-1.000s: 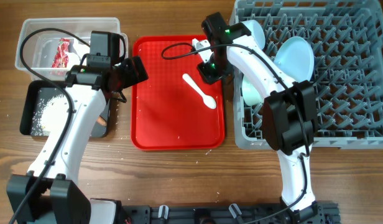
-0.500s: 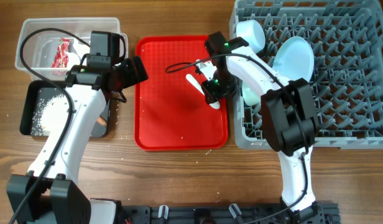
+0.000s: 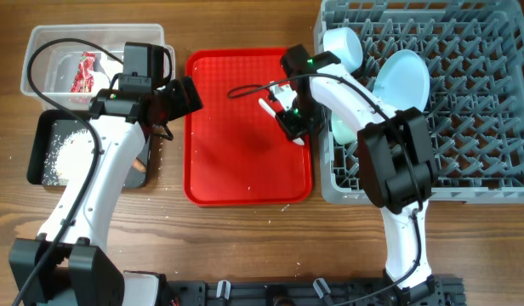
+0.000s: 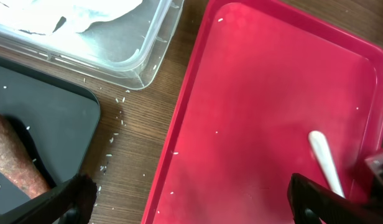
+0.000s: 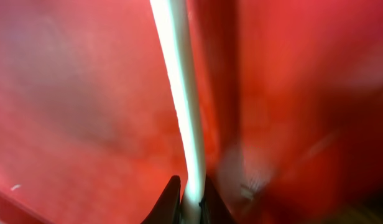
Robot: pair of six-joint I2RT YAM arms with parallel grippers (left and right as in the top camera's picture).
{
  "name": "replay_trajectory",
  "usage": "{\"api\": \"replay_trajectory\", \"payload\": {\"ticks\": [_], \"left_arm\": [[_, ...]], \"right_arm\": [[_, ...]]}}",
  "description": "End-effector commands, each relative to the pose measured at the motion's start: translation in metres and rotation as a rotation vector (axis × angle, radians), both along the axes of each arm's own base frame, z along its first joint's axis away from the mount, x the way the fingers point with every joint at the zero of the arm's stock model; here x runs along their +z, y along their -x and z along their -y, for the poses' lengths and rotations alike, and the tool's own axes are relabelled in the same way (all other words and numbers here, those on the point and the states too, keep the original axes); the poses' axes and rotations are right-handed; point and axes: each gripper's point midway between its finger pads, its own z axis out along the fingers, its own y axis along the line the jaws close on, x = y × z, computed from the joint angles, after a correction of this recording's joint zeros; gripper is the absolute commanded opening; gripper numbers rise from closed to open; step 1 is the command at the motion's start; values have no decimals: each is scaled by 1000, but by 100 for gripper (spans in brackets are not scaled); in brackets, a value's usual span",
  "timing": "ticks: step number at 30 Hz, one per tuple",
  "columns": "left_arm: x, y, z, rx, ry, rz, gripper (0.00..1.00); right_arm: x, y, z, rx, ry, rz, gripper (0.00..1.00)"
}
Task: Sort waste into correct bins and load items into the dishwasher rack
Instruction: 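Place the white spoon into the dish rack with the right gripper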
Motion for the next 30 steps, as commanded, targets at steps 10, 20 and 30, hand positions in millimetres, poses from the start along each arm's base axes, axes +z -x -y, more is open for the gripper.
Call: {"api": "replay_trajectory", "payload": {"ticks": [10, 20, 30], "left_arm": [[10, -1, -5, 12, -10, 28, 100], [10, -1, -5, 11, -9, 28, 100], [10, -1, -5, 12, -10, 28, 100]], "right_arm": [[236, -76, 115, -869, 116, 549, 4], [202, 8, 260, -1631, 490, 308, 4], [209, 13, 277, -1452, 542, 330, 4]]}}
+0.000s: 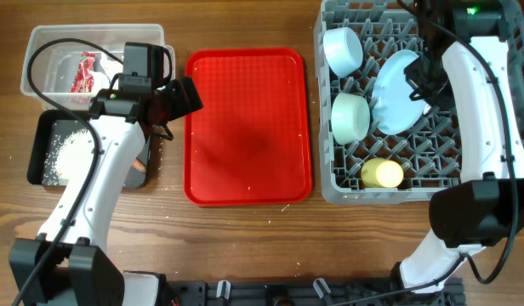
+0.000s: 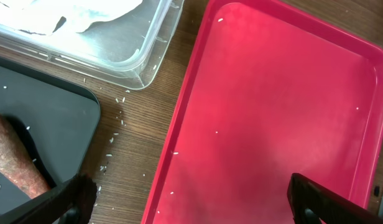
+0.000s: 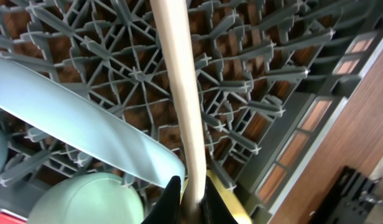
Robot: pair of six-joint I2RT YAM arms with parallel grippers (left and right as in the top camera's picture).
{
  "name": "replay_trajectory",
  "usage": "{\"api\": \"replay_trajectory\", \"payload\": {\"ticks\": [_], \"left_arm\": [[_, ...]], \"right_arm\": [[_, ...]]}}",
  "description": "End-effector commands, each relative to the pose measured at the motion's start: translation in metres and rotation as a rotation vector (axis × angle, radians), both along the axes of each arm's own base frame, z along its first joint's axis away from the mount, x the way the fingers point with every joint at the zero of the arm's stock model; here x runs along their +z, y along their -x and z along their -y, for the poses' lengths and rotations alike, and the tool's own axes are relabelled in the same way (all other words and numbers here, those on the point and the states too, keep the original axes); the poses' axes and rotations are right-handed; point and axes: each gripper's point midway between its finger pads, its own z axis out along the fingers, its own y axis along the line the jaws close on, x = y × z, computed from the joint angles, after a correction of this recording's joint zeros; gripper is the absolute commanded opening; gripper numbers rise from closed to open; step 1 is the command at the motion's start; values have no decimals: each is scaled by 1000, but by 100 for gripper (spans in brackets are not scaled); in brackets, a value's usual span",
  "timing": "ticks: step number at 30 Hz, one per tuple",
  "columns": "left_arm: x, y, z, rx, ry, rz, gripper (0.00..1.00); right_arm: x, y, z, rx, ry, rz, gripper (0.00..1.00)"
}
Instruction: Sort waste into correct bins and load items into the dishwasher rack
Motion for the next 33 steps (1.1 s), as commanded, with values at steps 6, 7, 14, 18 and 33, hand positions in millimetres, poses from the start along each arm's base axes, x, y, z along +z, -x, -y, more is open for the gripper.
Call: {"api": "replay_trajectory", "payload": {"ticks": [6, 7, 14, 18, 33], "left_arm": [[10, -1, -5, 12, -9, 28, 100], [10, -1, -5, 12, -9, 27, 100], [10, -1, -5, 12, -9, 28, 100], [10, -1, -5, 12, -9, 28, 100], [10, -1, -5, 11, -9, 28, 100]], "right_arm": [[45, 54, 37, -84, -47, 117, 4], [39, 68, 36, -166, -55, 126, 4], [-91, 76, 4, -376, -253, 114, 4], [-105, 80, 2, -404, -258, 116, 31], [125, 191, -71, 826, -57, 856, 100]]}}
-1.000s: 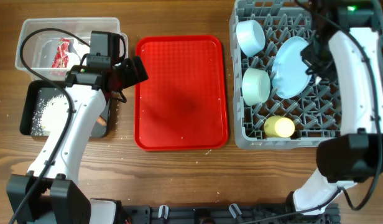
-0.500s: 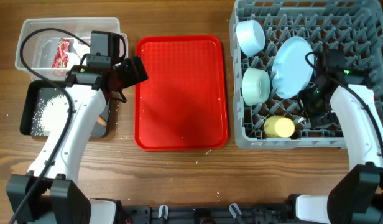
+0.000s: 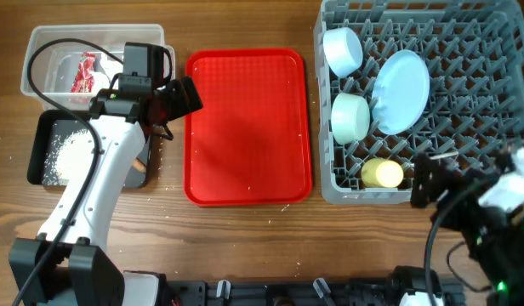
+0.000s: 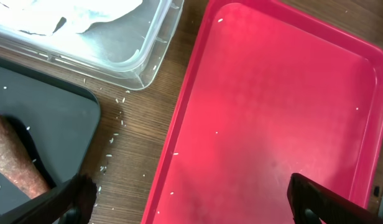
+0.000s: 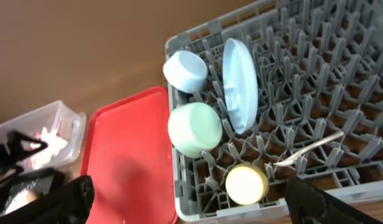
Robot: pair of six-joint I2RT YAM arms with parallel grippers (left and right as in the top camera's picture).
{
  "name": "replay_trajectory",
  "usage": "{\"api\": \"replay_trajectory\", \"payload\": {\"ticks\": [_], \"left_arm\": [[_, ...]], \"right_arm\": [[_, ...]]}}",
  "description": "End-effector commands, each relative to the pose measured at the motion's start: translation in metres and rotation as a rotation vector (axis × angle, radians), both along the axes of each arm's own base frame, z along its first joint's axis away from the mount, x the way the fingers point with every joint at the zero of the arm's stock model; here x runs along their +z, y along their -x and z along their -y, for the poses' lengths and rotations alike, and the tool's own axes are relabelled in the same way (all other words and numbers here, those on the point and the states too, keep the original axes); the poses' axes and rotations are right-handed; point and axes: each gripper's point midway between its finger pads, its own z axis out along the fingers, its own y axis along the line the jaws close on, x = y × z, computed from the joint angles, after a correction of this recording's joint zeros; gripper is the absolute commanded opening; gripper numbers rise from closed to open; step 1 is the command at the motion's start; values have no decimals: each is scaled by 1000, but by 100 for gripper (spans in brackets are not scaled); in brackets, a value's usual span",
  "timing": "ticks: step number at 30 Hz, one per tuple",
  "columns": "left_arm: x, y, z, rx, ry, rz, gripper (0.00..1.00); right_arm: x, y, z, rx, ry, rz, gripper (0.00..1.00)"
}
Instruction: Sort waste into correct bins and load items into the dishwasher rack
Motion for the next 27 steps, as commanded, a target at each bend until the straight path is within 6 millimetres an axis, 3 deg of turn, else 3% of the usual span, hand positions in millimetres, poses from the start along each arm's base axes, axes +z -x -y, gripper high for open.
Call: {"api": "replay_trajectory", "payload": {"ticks": [1, 4, 7, 9, 10, 13, 16, 21, 27], "left_arm": [[10, -1, -5, 12, -9, 26, 100], [10, -1, -5, 12, -9, 26, 100], [10, -1, -5, 12, -9, 26, 100], [10, -1, -5, 12, -9, 26, 100], [10, -1, -5, 11, -9, 26, 100], [10, -1, -5, 12, -9, 26, 100], [10, -1, -5, 12, -9, 26, 100], [10, -1, -5, 12, -9, 26, 100], [10, -1, -5, 12, -9, 26, 100]], "right_arm": [[-6, 16, 2, 14, 65, -8, 100], [-4, 8, 7, 32, 159, 21, 100], [-3, -29, 4, 85, 212, 184, 100], [-22, -56, 0, 96, 199, 389, 100], [-43, -60, -8, 117, 203, 510, 100], [-111, -58, -14, 130, 202, 534, 100], [-142, -66, -16, 103, 211, 588, 100], [-161, -65, -11, 71, 221, 548, 100], [-163, -66, -10, 71, 220, 537, 100]]}}
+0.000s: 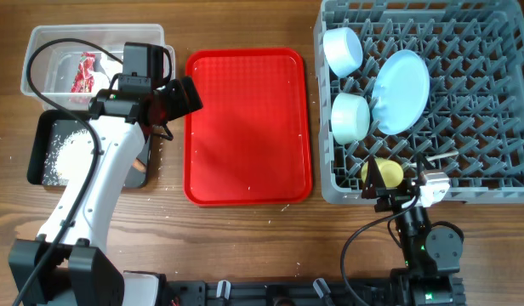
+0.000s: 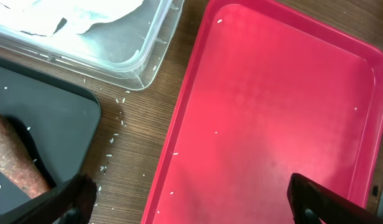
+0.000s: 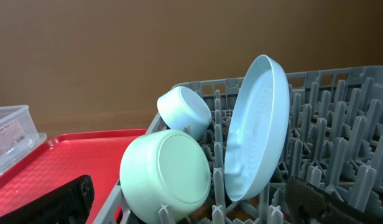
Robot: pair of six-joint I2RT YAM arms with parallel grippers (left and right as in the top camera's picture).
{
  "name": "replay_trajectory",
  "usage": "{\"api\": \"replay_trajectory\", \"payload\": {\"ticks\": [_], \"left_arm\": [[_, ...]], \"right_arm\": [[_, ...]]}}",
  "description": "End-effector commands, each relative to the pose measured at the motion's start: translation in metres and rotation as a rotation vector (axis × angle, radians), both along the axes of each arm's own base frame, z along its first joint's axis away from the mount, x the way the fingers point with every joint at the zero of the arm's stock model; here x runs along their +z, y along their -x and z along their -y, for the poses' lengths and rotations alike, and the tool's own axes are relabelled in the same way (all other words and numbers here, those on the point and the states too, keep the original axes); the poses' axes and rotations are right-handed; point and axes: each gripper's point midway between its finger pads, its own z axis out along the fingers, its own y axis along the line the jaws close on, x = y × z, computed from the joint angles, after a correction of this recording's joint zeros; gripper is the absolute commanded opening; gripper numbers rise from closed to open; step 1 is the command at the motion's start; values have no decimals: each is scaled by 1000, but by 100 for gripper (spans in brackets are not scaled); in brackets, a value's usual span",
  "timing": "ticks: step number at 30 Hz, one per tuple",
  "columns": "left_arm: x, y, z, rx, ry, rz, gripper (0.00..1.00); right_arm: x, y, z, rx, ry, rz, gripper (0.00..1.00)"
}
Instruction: Sort waste into correct bins and load items into the dishwasher rack
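Observation:
The grey dishwasher rack holds a light blue cup, a blue plate, a green bowl, a yellow cup and a white utensil near its front. The red tray carries only rice grains. My left gripper hangs open over the tray's left edge, nothing between its fingers. My right gripper is open and low at the rack's front edge. It faces the bowl, plate and cup.
A clear bin with wrappers stands at the back left. In front of it a black bin holds rice and a brown sausage. Rice grains lie scattered on the wood between bins and tray.
My right arm has moved from the table's front right corner to a low, folded pose at the rack's front edge. Its camera now looks level into the rack. The left arm has not moved.
My right gripper was shut on the white utensil on the red tray. Then it held the utensil over the rack. Then the utensil lay in the rack's front part with the gripper open and drawn back. Now the arm sits folded before the rack.

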Motion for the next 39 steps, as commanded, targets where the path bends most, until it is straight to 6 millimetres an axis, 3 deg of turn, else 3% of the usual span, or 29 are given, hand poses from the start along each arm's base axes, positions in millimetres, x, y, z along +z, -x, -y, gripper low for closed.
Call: {"api": "replay_trajectory", "payload": {"ticks": [1, 7, 9, 11, 14, 17, 20, 26, 31, 39], "left_arm": [[9, -2, -5, 12, -9, 24, 100], [9, -2, -5, 12, -9, 24, 100], [10, 7, -6, 12, -13, 5, 100], [32, 11, -10, 19, -22, 78, 100], [76, 13, -1, -118, -22, 343, 100], [95, 39, -12, -115, -3, 560, 100], [86, 72, -15, -108, -5, 697, 100], [44, 125, -27, -55, 9, 904, 100], [32, 135, -29, -47, 7, 982, 100], [54, 141, -33, -29, -11, 1116, 100]], "right_arm": [[0, 0, 1, -12, -3, 2, 100], [0, 0, 1, -12, -3, 2, 100], [0, 0, 1, -12, -3, 2, 100], [0, 0, 1, -12, -3, 2, 100], [0, 0, 1, -12, -3, 2, 100], [0, 0, 1, -12, -3, 2, 100], [0, 0, 1, -12, -3, 2, 100], [0, 0, 1, -12, -3, 2, 100], [0, 0, 1, -12, -3, 2, 100], [0, 0, 1, -12, -3, 2, 100]]}}
